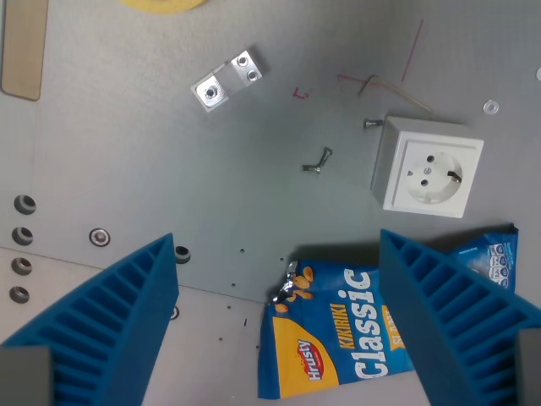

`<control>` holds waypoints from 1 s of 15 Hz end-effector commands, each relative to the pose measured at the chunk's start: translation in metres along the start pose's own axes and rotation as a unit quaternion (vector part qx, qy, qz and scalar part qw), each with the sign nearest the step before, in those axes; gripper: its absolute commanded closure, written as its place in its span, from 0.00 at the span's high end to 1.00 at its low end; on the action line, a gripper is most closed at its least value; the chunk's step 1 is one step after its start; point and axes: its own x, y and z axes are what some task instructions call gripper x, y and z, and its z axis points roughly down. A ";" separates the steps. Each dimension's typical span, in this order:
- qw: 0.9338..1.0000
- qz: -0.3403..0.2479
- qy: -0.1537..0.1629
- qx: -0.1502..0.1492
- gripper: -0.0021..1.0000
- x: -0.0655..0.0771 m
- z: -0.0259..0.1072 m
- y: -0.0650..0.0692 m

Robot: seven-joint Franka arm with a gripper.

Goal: Move in base positive y

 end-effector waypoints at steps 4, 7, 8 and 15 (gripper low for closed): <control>1.000 0.000 0.003 -0.001 1.00 0.011 -0.003 -0.020; 1.000 0.000 0.003 -0.001 1.00 0.020 -0.003 -0.035; 1.000 0.000 0.003 -0.001 1.00 0.023 -0.003 -0.040; 1.000 0.000 0.003 -0.001 1.00 0.043 -0.003 -0.075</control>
